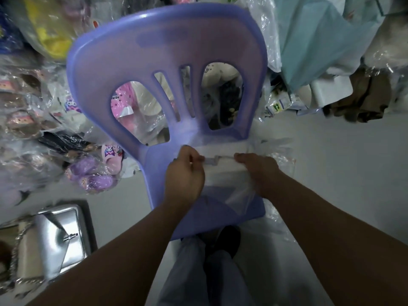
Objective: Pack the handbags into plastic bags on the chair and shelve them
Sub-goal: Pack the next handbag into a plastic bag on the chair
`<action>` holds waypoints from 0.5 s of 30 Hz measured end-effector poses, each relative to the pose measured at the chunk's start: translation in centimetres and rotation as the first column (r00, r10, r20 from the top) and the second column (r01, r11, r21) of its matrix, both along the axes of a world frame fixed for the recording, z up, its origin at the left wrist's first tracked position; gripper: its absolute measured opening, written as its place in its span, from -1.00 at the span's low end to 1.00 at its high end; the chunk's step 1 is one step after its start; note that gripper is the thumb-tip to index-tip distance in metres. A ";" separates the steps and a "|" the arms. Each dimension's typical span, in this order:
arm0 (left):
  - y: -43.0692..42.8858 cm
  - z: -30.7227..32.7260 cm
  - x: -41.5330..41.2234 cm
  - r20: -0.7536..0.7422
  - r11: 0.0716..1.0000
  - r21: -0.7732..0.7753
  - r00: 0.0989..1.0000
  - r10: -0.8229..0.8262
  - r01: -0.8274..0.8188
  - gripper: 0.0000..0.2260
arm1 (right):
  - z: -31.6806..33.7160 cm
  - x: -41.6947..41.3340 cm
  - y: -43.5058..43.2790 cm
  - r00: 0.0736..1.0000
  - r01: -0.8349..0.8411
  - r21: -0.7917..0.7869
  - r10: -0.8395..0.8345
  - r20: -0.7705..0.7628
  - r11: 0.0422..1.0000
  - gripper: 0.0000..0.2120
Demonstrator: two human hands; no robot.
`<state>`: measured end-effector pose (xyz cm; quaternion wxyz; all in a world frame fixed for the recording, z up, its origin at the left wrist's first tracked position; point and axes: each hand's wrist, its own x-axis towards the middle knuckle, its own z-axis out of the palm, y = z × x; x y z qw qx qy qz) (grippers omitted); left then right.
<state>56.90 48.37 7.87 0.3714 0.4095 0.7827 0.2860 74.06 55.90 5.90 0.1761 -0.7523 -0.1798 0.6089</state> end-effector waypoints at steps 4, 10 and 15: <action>0.8 2.5 -0.9 -0.236 0.926 -0.251 0.946 0.224 -0.282 -0.58 | 3.5 1.1 1.3 0.991 -0.068 0.057 0.074 -0.113 0.996 -0.45; 2.1 12.7 -1.8 0.239 0.850 -0.260 0.822 0.517 -0.458 -0.26 | 15.7 3.4 2.2 0.941 -0.055 0.143 0.099 -0.323 0.988 -0.55; 4.3 24.8 0.9 0.439 0.870 -0.002 0.781 0.445 -0.494 -0.63 | 28.6 5.6 3.0 0.934 0.034 0.325 0.086 -0.348 0.945 -0.53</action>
